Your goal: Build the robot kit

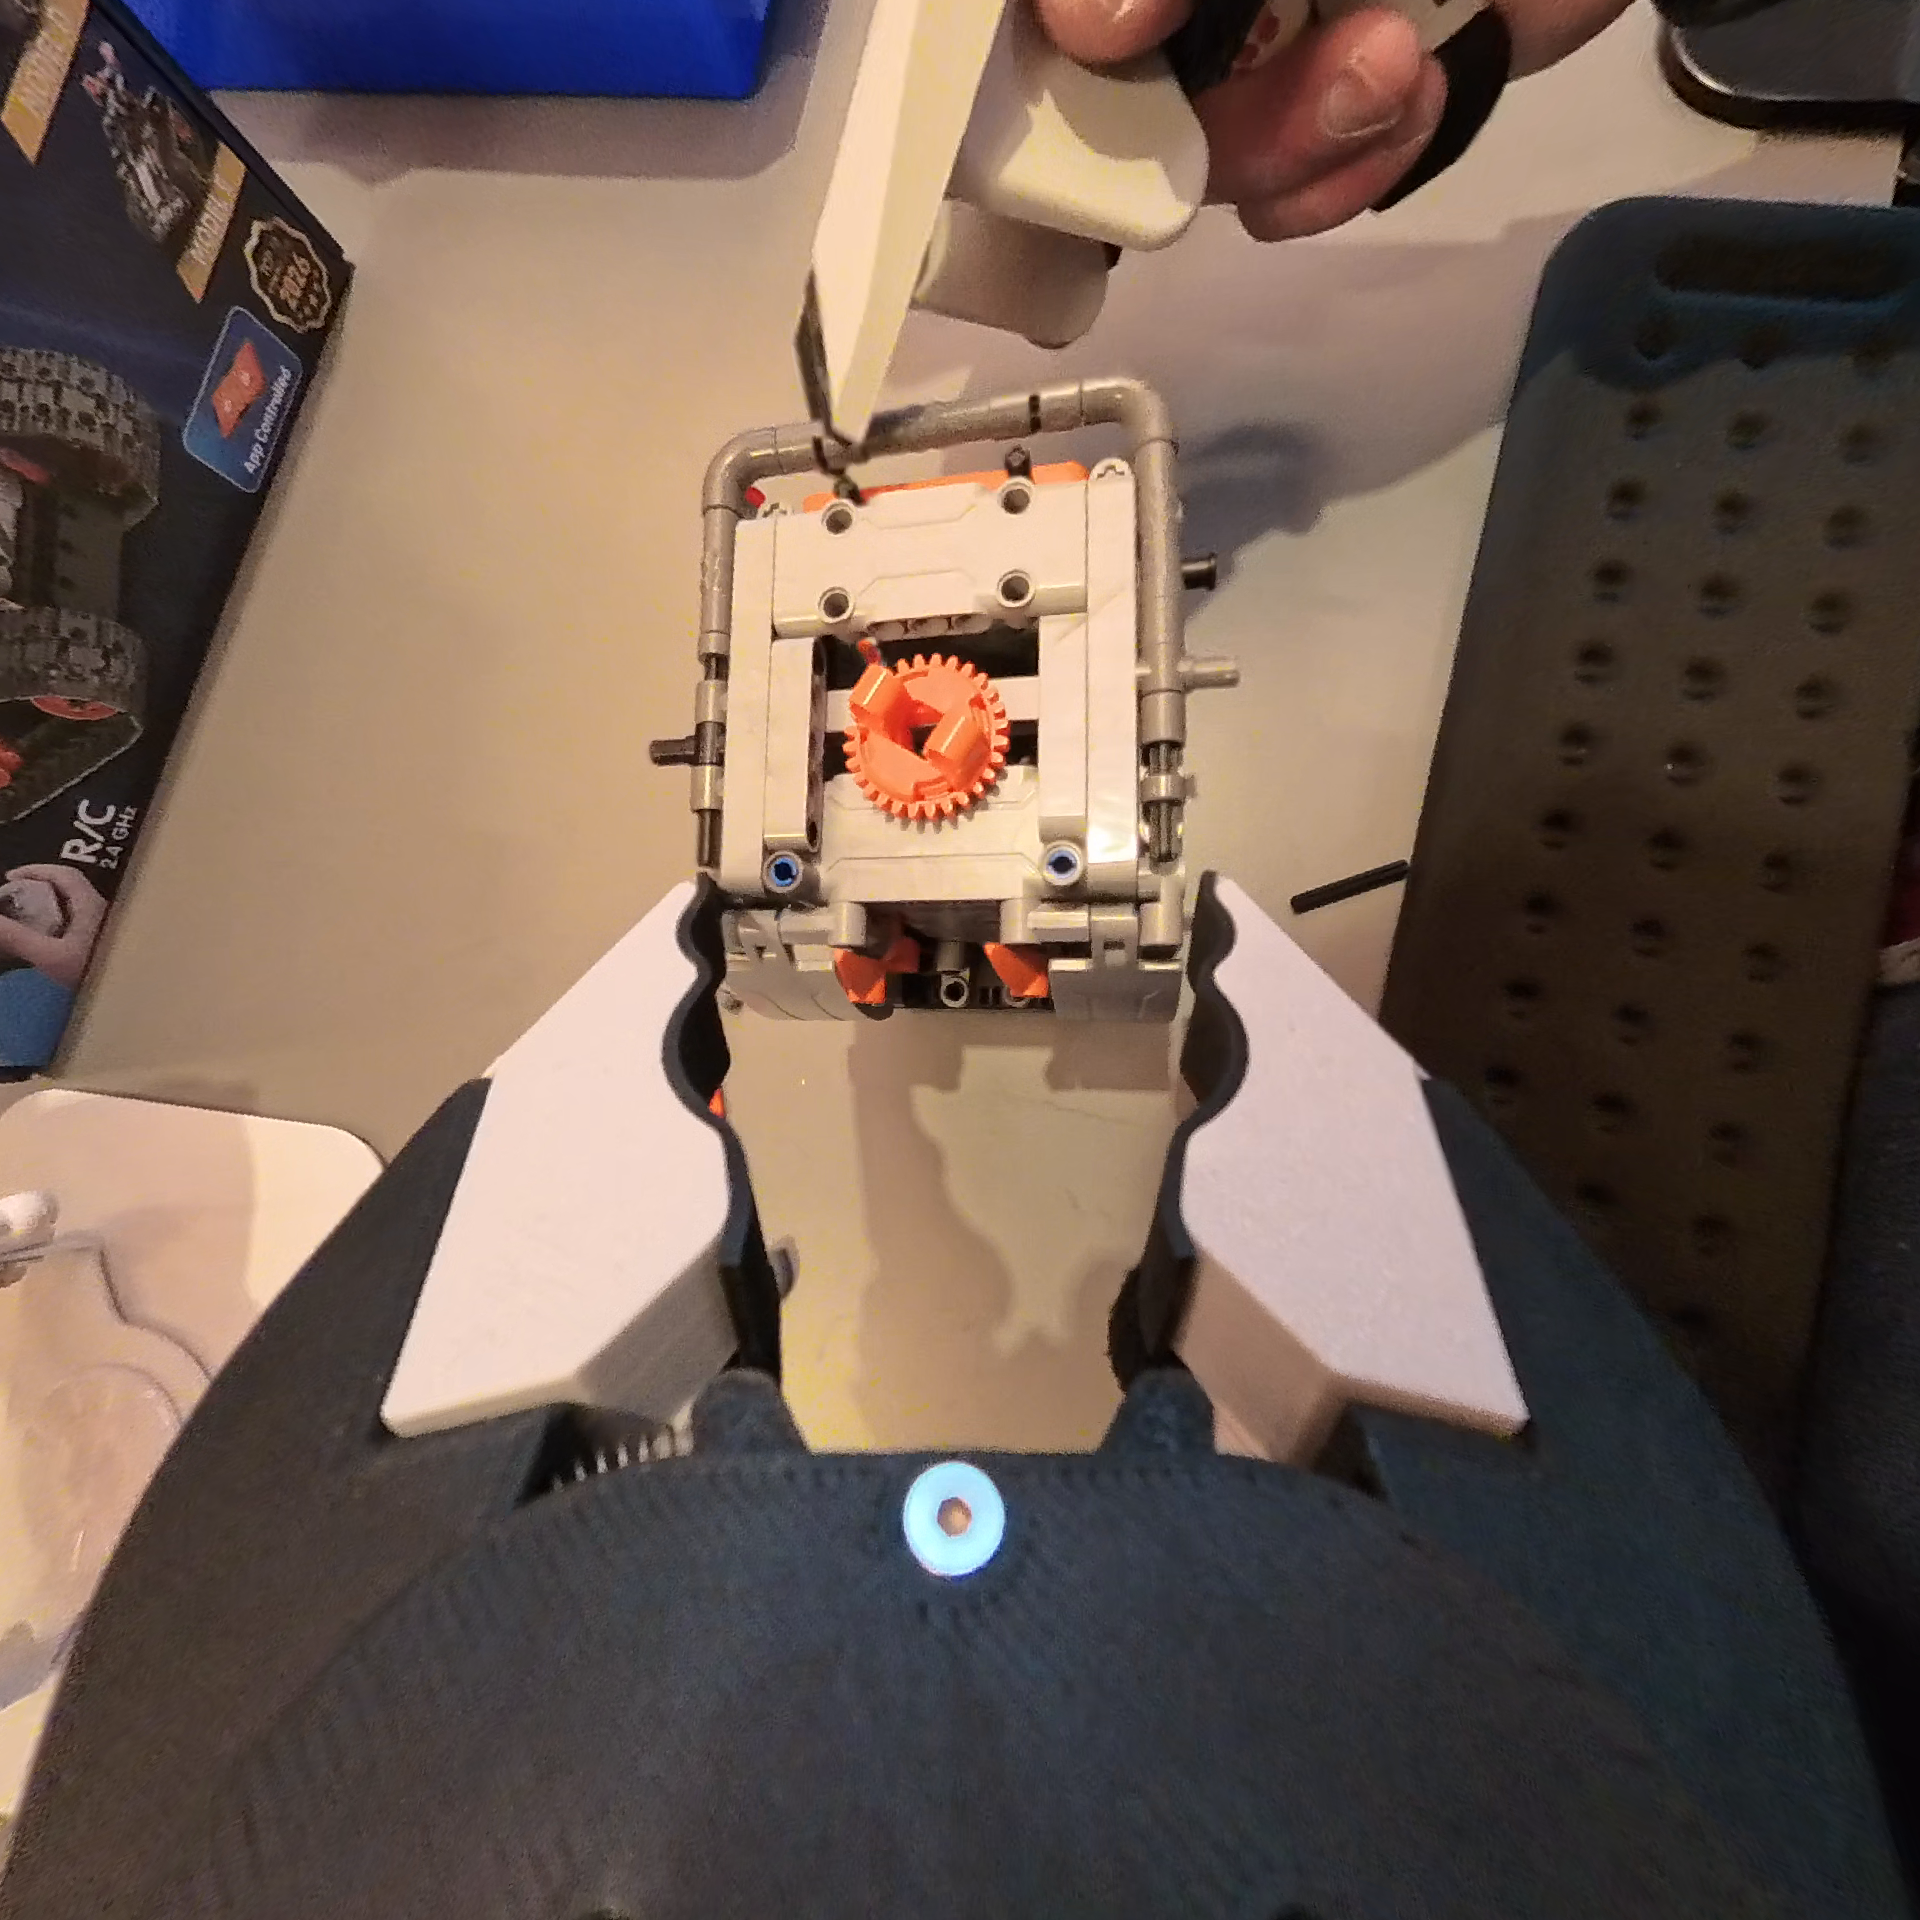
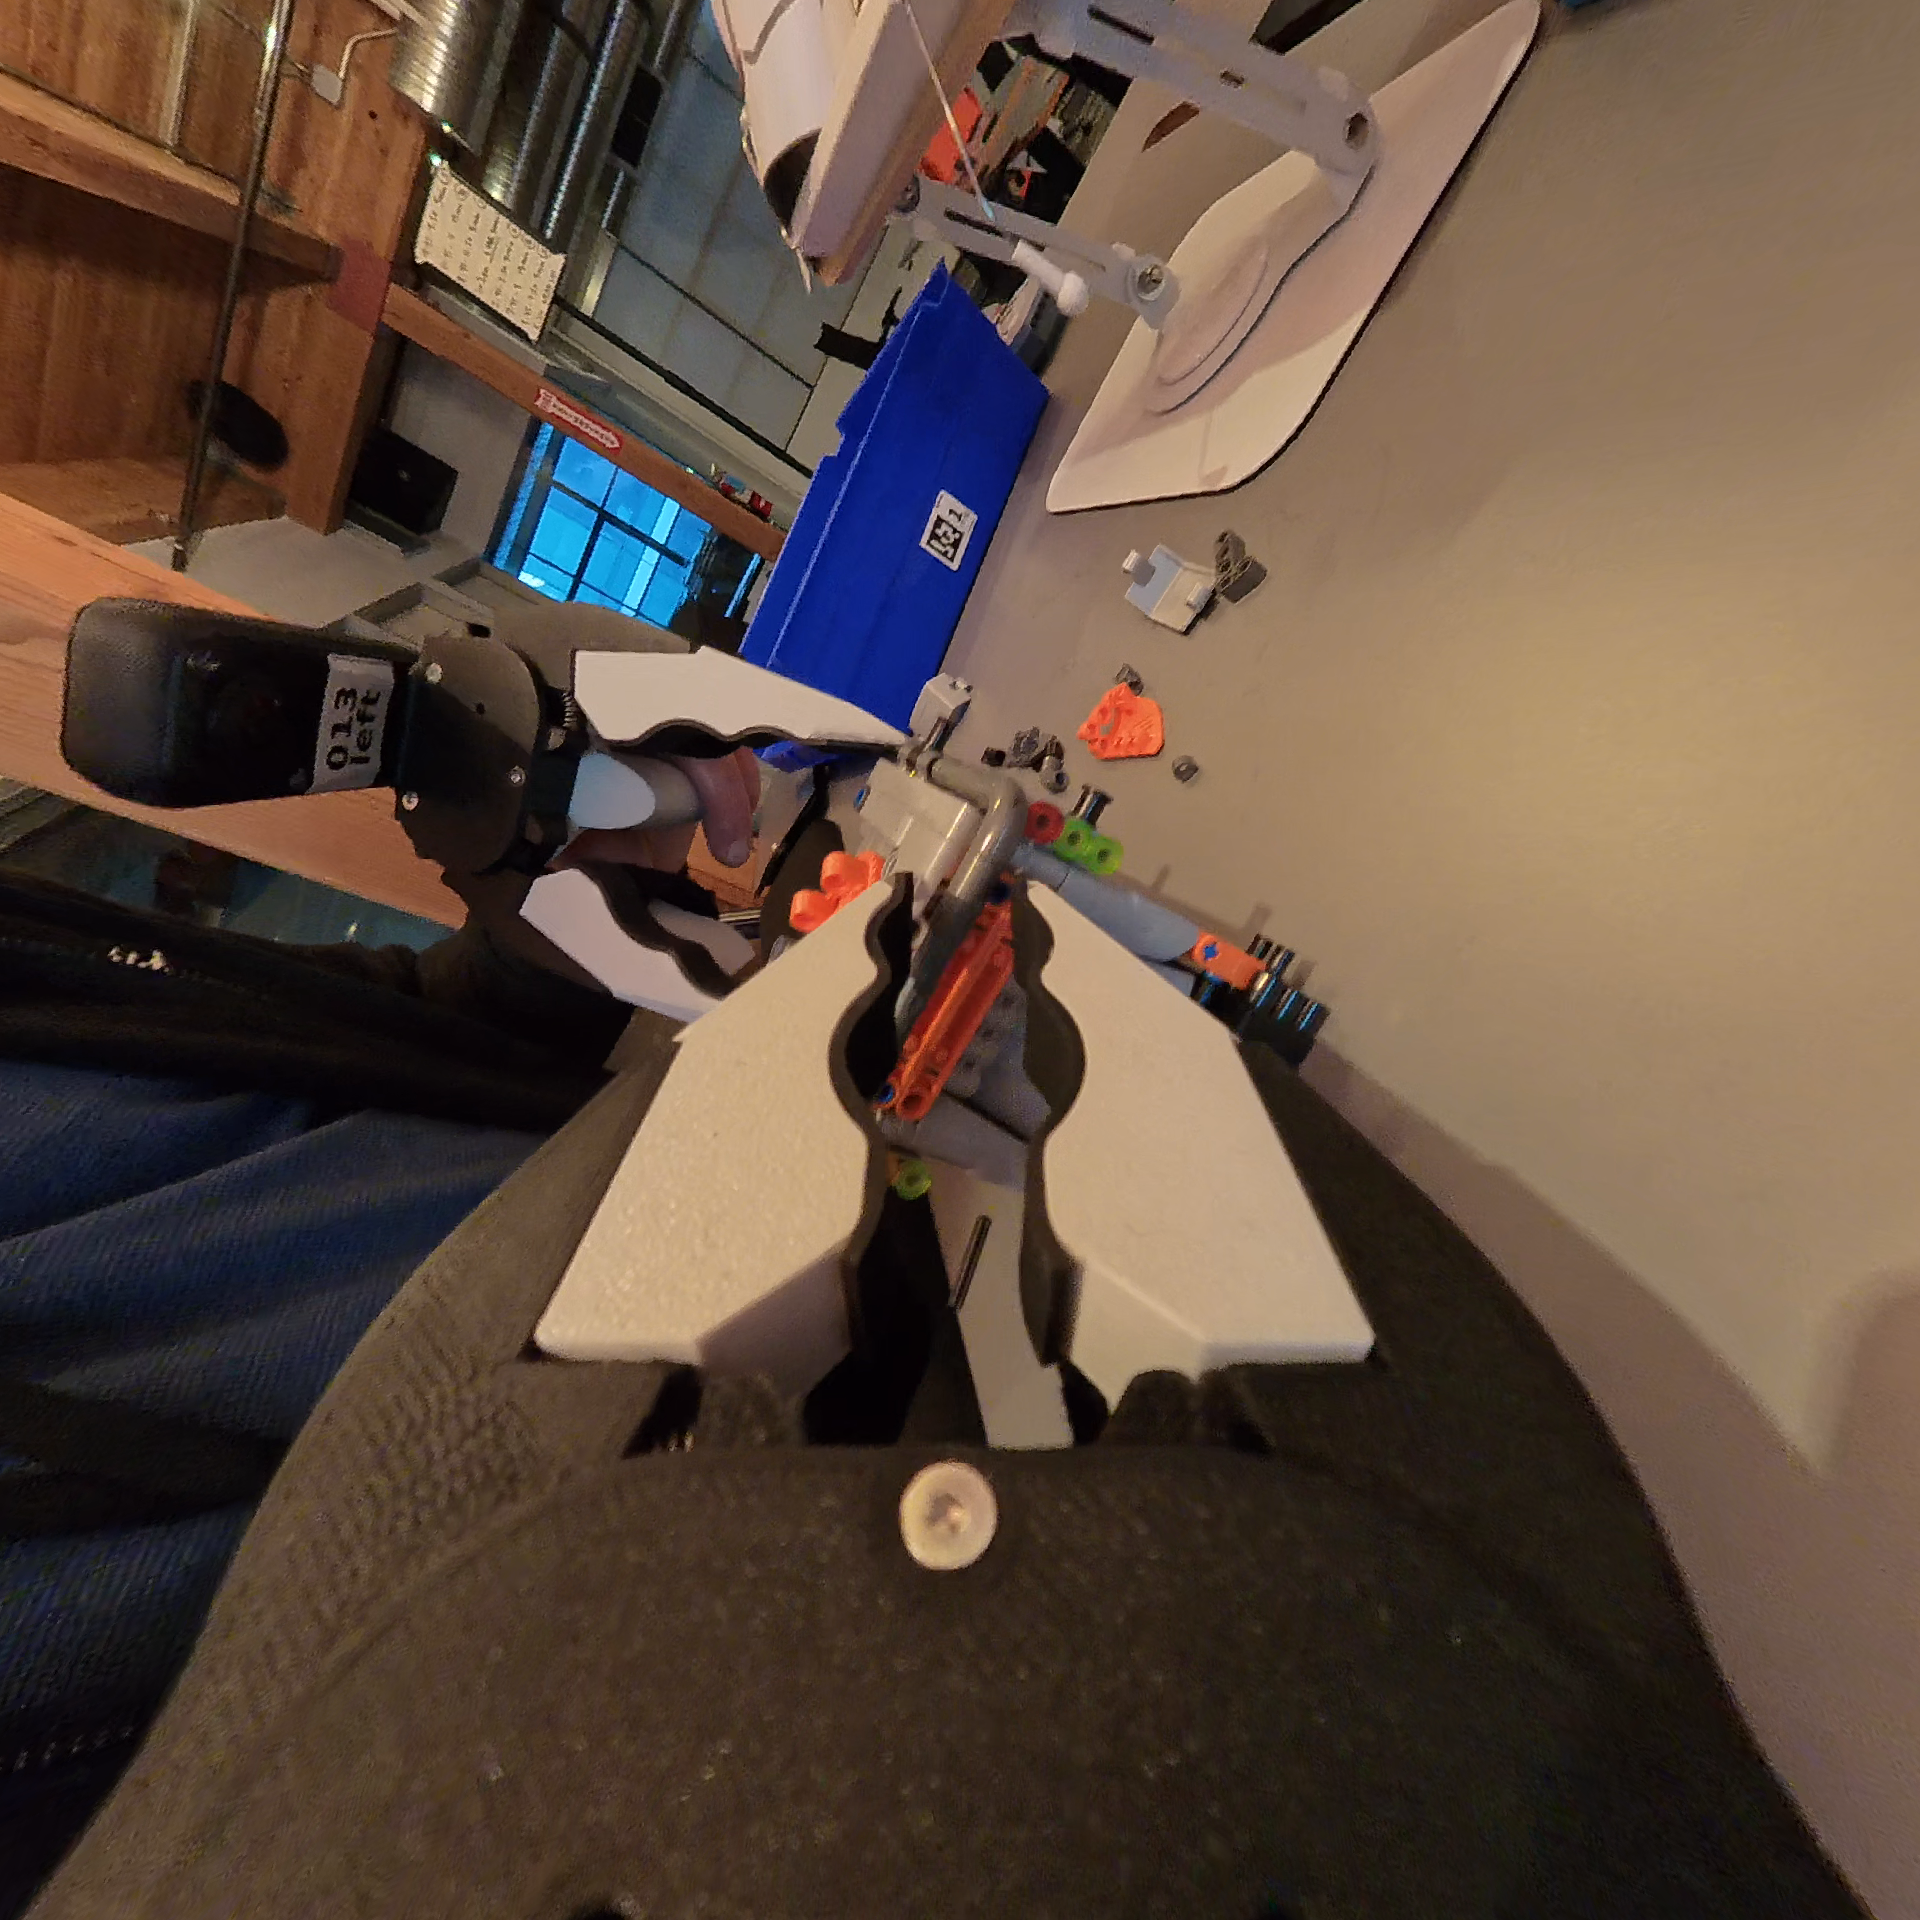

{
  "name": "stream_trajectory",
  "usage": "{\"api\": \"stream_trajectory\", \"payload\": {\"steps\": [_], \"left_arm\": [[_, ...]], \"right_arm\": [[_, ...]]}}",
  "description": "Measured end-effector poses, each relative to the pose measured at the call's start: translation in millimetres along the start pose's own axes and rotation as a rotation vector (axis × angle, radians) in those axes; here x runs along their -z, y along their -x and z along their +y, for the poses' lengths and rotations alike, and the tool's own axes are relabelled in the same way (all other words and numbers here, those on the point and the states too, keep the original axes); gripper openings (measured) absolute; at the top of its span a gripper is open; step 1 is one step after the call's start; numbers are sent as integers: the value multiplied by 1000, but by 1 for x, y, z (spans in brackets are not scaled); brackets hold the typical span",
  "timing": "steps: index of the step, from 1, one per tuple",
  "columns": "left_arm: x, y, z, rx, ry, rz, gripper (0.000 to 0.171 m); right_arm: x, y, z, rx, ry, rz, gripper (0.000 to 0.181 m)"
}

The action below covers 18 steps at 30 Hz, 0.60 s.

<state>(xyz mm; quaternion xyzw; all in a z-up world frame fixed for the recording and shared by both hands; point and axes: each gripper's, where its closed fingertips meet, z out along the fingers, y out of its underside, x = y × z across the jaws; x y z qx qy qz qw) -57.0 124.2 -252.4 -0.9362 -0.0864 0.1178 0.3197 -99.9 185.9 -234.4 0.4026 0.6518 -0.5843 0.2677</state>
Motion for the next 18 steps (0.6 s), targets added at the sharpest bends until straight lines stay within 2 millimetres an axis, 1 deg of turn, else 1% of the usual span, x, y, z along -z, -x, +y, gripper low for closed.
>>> {"api": "stream_trajectory", "payload": {"steps": [4,5,8,13,18], "left_arm": [[-1,0,-1,-4,8,11,93],[-2,-1,-1,-5,12,16,93],[-3,2,-1,-20,21,0,88],[-6,4,1,-95,58,-33,88],[-8,7,0,-159,60,-17,88]], "right_arm": [[-6,-3,-6,18,16,11,13],[-7,-4,-6,25,26,19,9],[-8,-5,-3,14,31,8,9],[-6,-3,1,2,17,-1,10],[-2,-2,4,4,-20,37,9]]}}
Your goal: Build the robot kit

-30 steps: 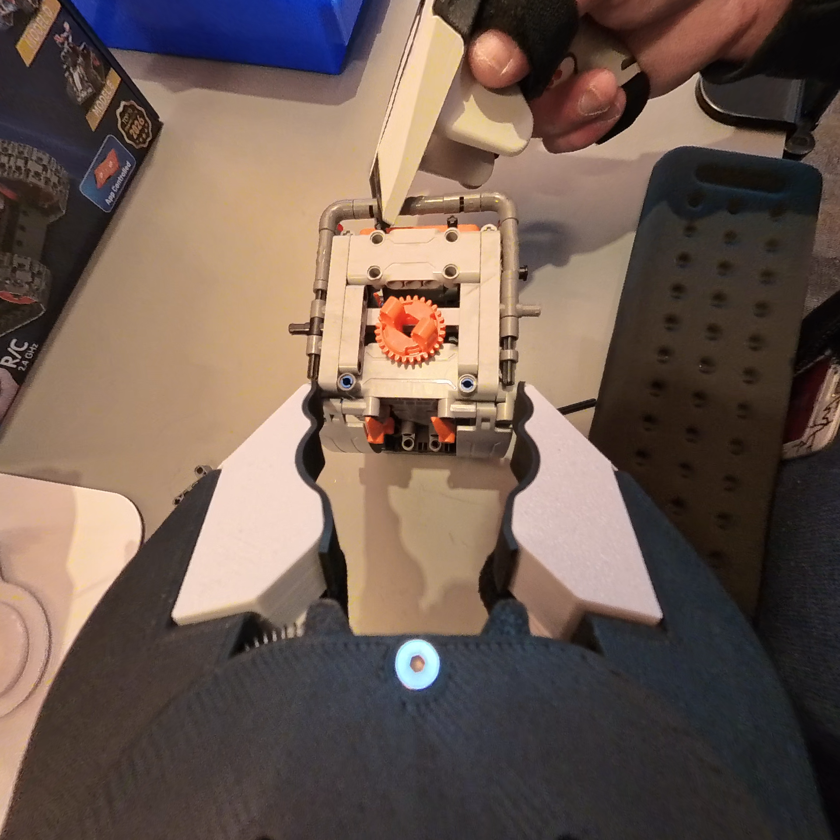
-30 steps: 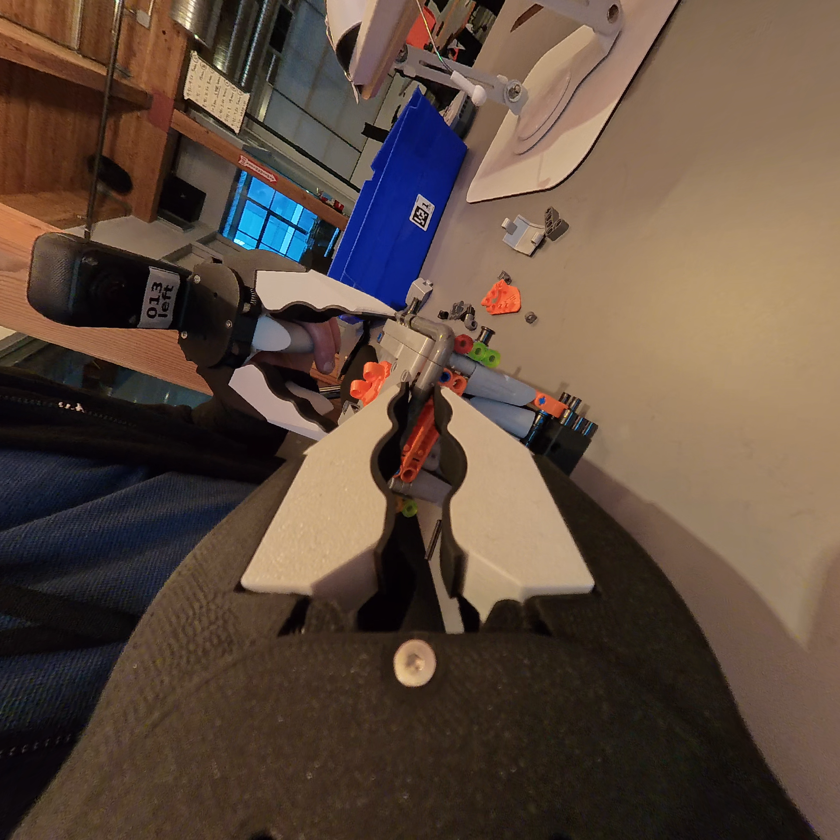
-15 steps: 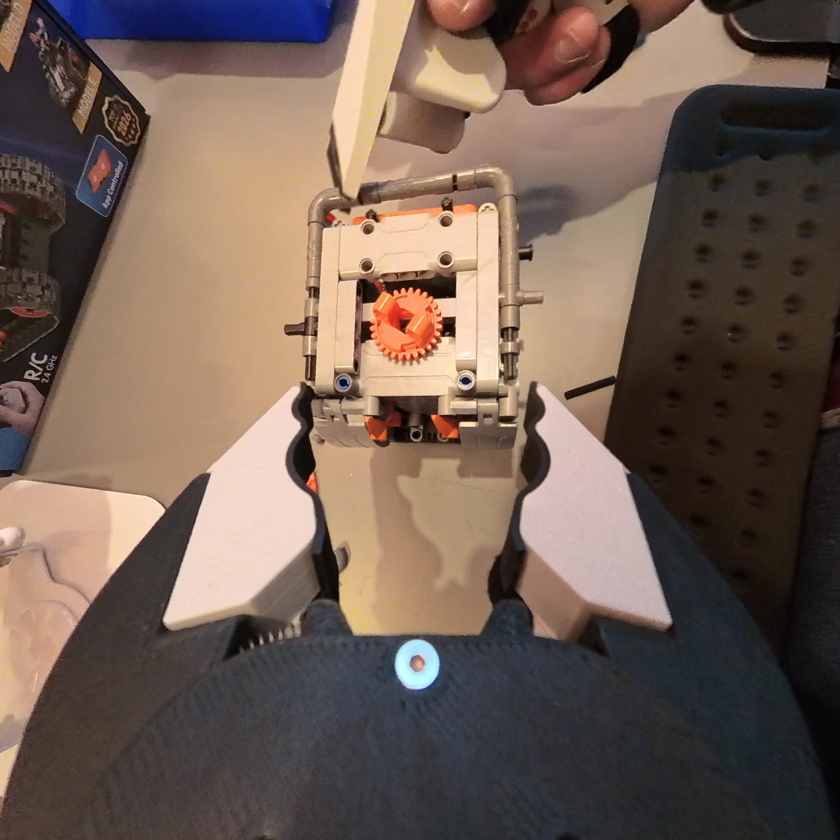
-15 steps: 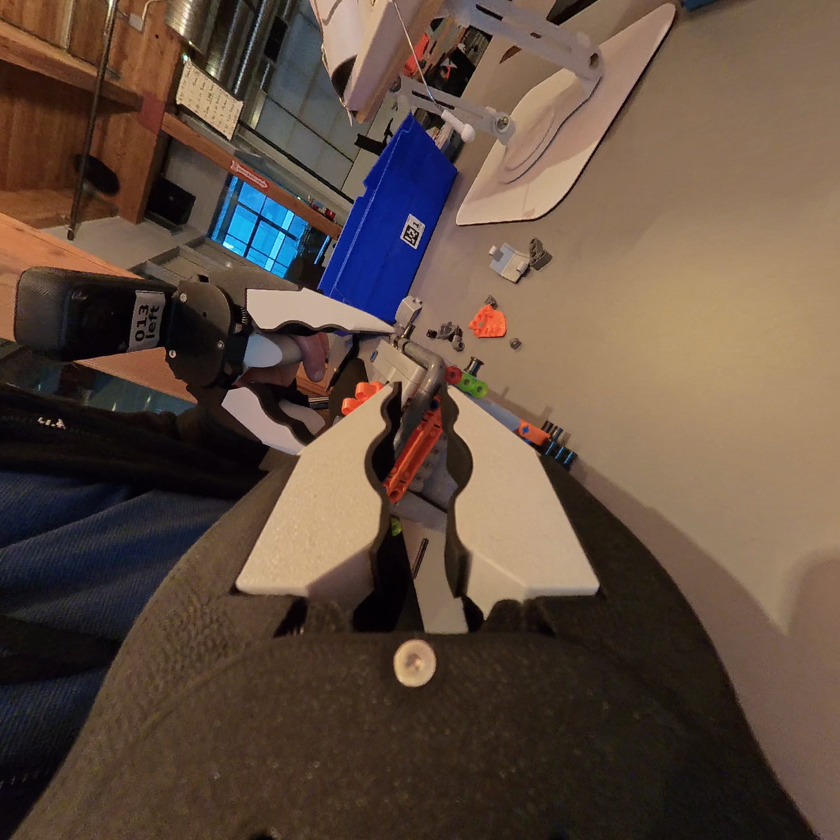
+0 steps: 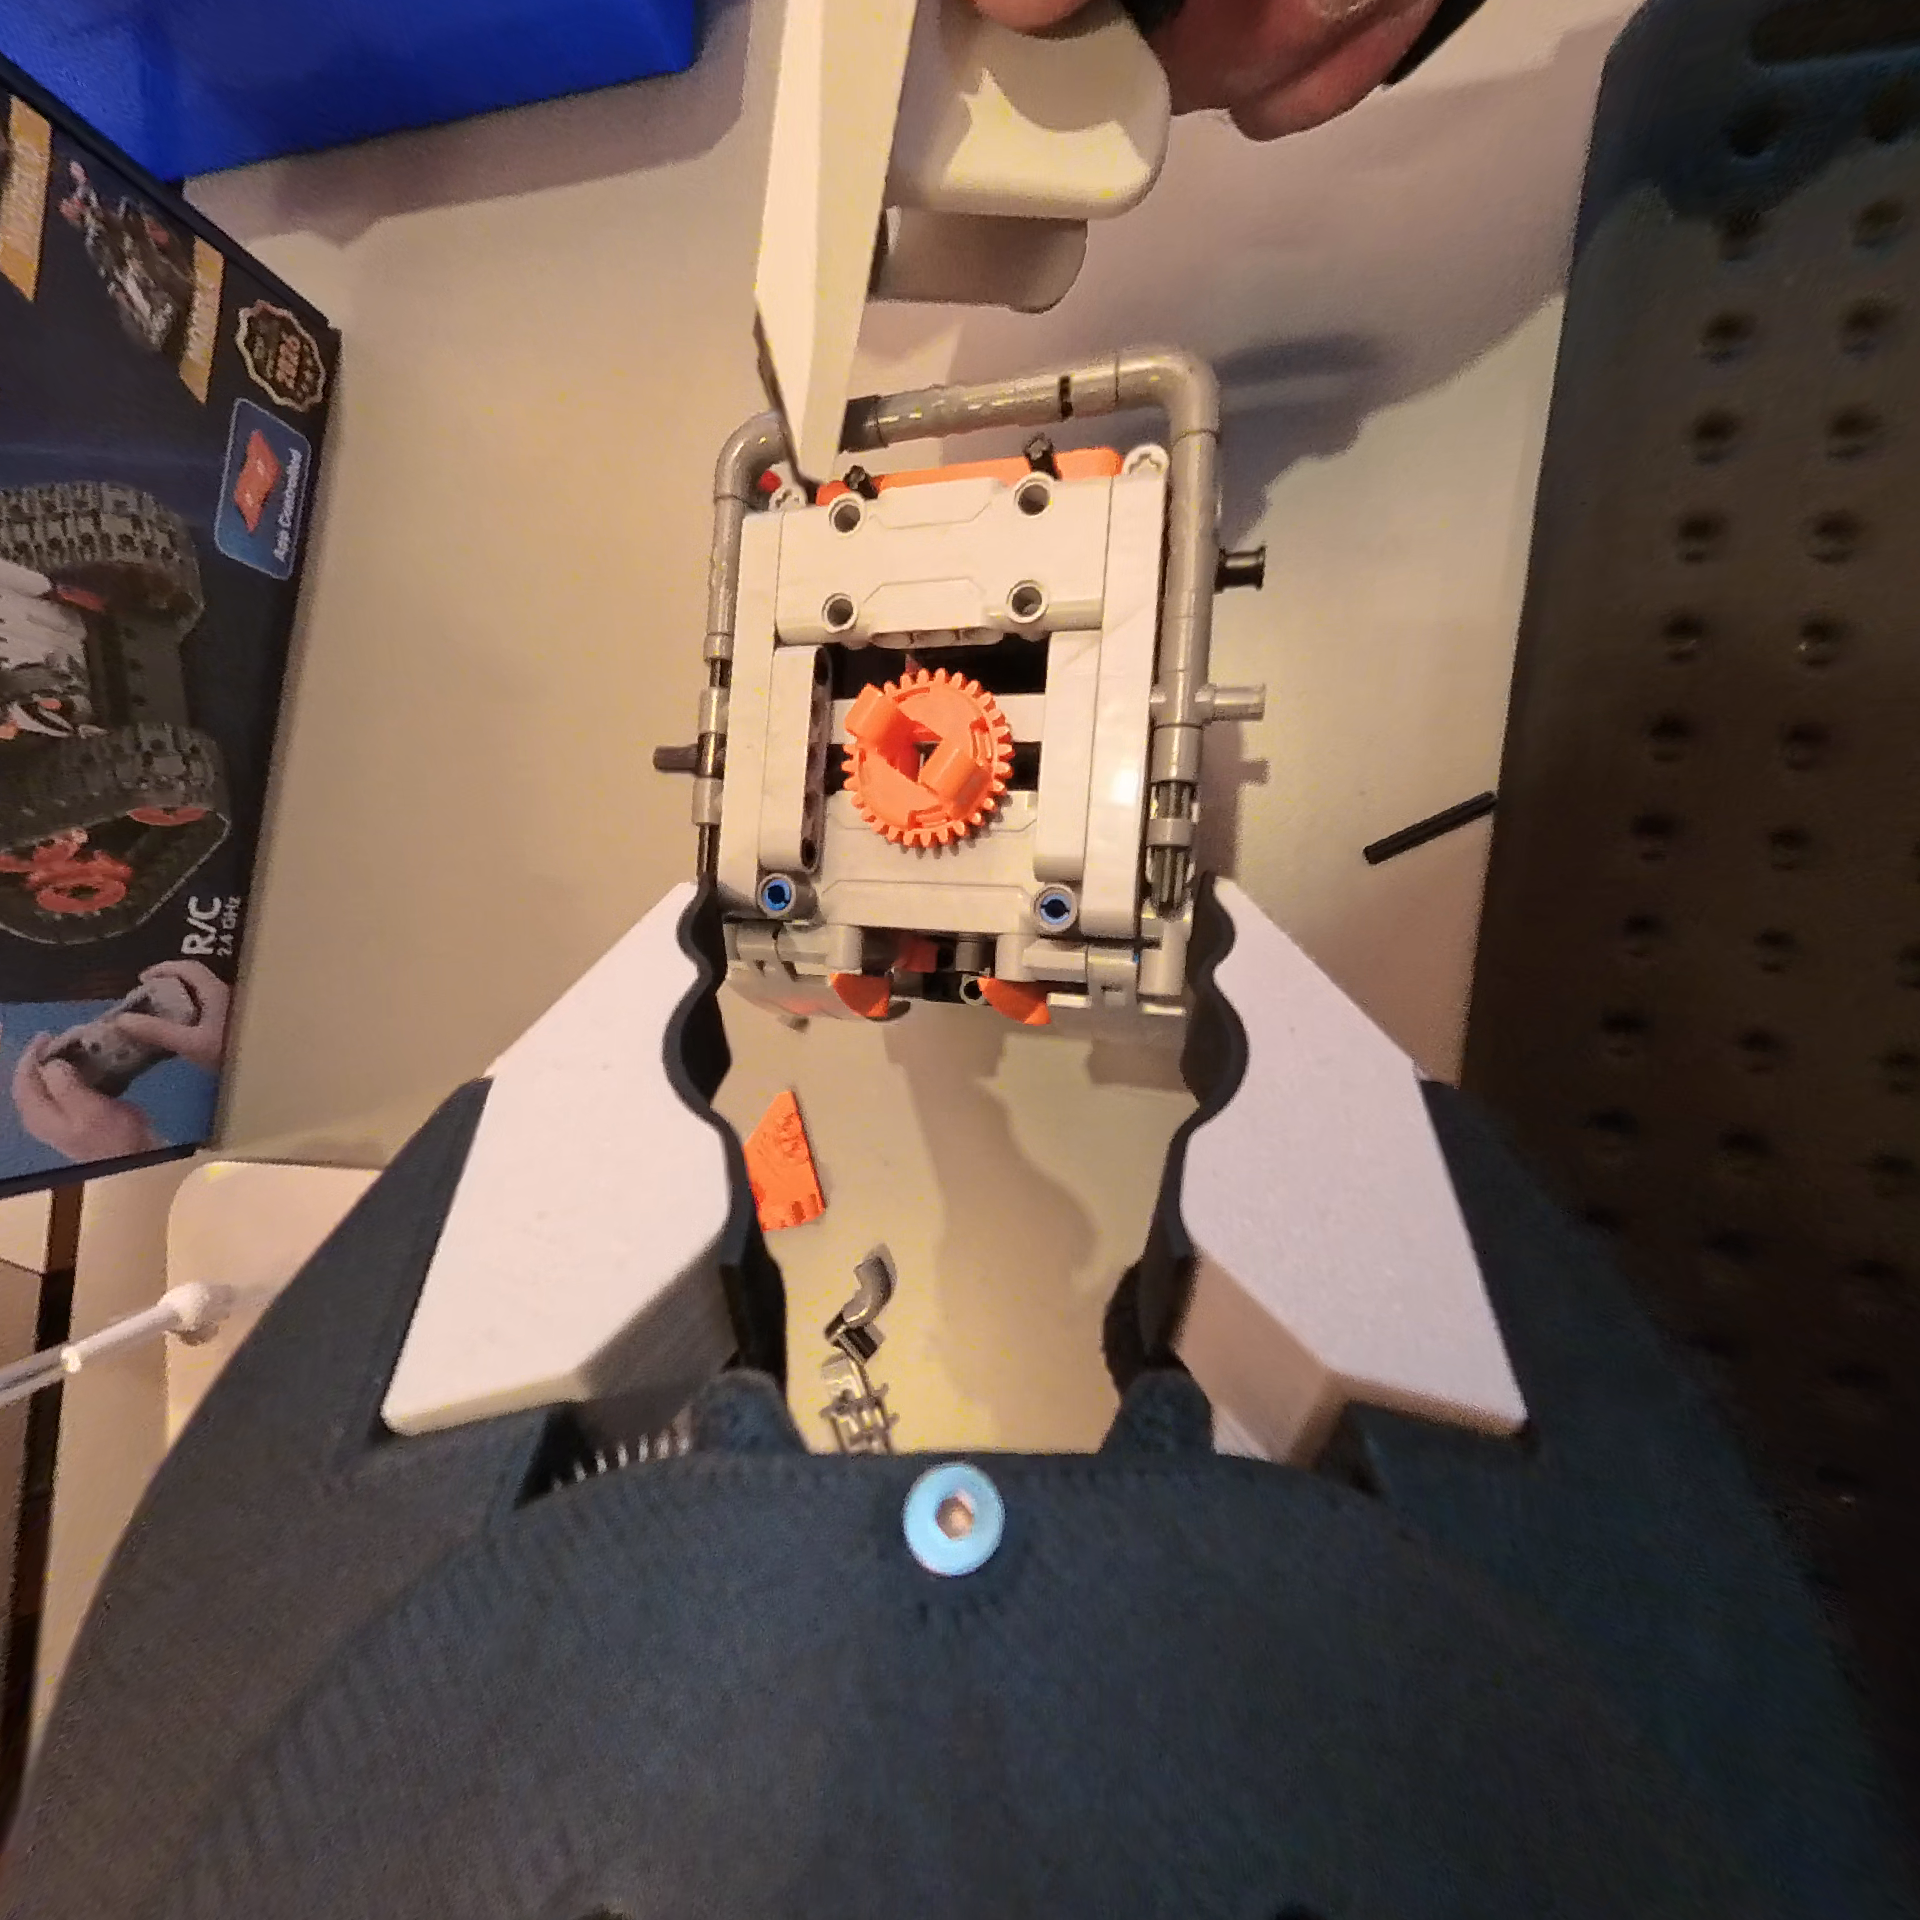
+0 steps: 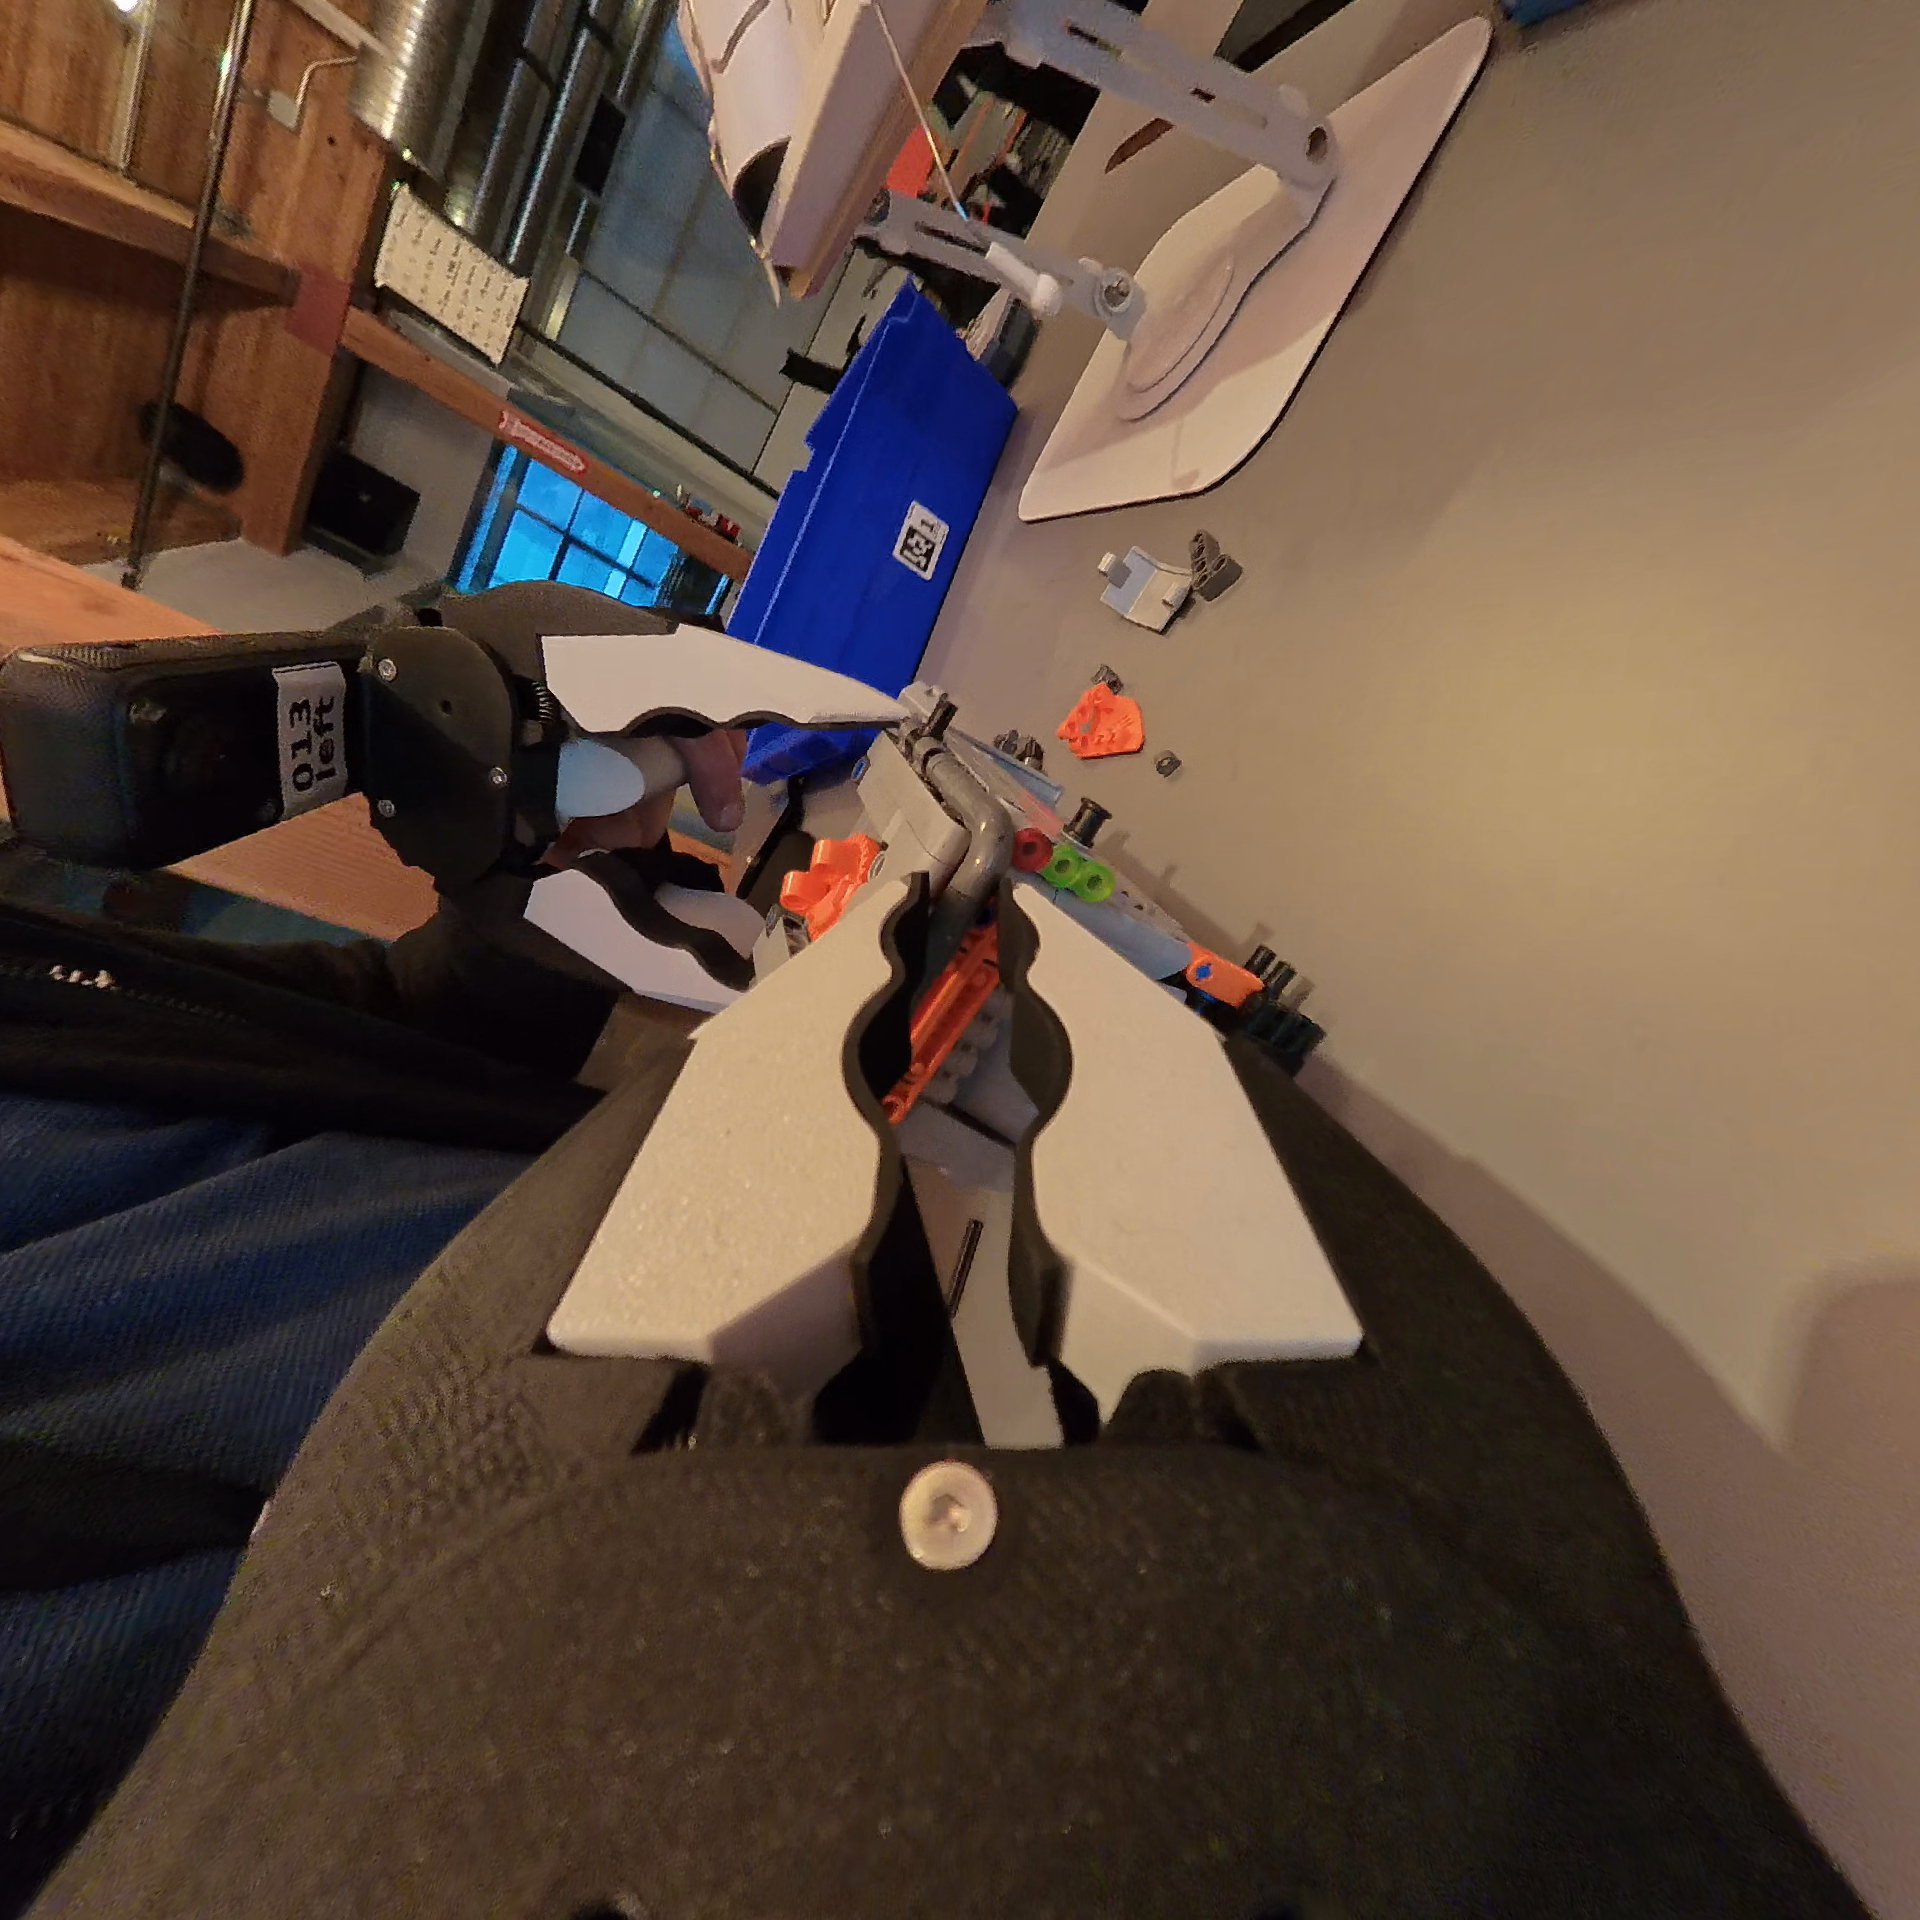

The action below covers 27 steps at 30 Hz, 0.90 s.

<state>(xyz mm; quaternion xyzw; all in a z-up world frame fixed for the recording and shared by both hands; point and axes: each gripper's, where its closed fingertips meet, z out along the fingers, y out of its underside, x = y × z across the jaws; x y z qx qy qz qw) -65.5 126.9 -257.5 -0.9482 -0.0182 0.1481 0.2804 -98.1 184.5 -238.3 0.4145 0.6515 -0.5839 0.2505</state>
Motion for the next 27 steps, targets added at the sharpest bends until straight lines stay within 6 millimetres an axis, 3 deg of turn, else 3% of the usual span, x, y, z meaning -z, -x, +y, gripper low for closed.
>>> {"api": "stream_trajectory", "payload": {"steps": [5,10,15,18,21,22,27], "left_arm": [[4,15,11,-13,31,-31,98],[18,24,33,130,24,-71,90],[7,9,41,162,47,-68,83],[-2,9,38,180,37,-50,77],[-3,13,36,167,22,-50,72],[-4,14,37,164,29,-43,76],[1,24,48,151,44,-45,62]], "right_arm": [[2,3,5,-4,-81,48,10],[3,13,14,16,-97,36,17],[9,0,-10,92,-122,19,45],[2,10,-15,156,-78,-55,53],[-7,16,-10,202,-23,-76,53],[-7,16,-9,208,-18,-70,48],[0,18,8,189,12,-53,36]]}}
